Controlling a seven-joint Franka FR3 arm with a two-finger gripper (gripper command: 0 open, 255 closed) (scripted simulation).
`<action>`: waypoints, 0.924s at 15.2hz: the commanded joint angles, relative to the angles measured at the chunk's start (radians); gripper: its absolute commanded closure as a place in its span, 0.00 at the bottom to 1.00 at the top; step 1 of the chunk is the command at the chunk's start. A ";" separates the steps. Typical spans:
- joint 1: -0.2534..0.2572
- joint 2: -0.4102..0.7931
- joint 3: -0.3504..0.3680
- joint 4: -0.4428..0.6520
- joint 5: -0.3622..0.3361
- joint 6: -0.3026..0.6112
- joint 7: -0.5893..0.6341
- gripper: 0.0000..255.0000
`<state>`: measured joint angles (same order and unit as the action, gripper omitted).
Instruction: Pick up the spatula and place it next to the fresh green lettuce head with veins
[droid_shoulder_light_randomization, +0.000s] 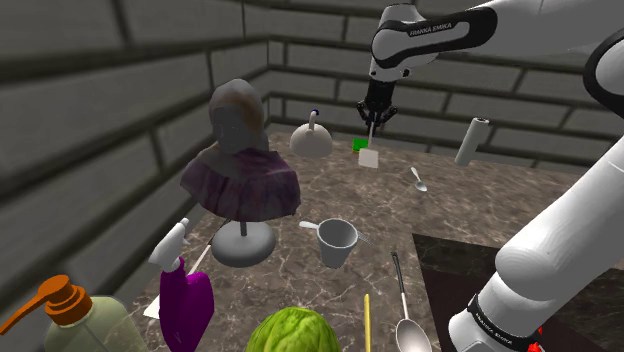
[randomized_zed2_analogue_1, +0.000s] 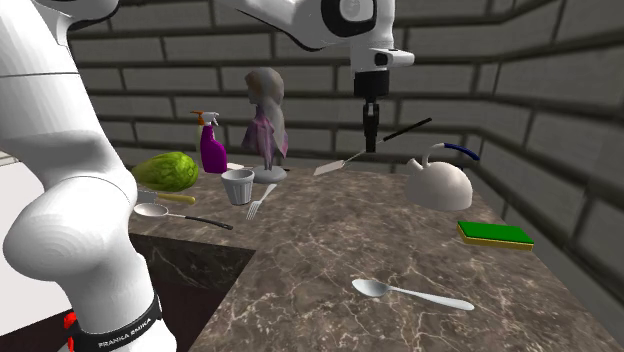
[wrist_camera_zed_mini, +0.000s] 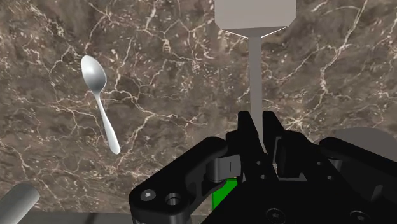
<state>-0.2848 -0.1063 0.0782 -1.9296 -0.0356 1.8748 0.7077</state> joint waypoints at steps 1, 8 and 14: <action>0.004 -0.040 0.005 -0.031 0.004 -0.009 0.007 1.00; 0.043 -0.290 0.044 -0.275 0.037 -0.017 0.069 1.00; 0.089 -0.502 0.088 -0.438 0.082 -0.065 0.130 1.00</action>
<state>-0.2029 -0.5749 0.1599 -2.3365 0.0391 1.8123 0.8293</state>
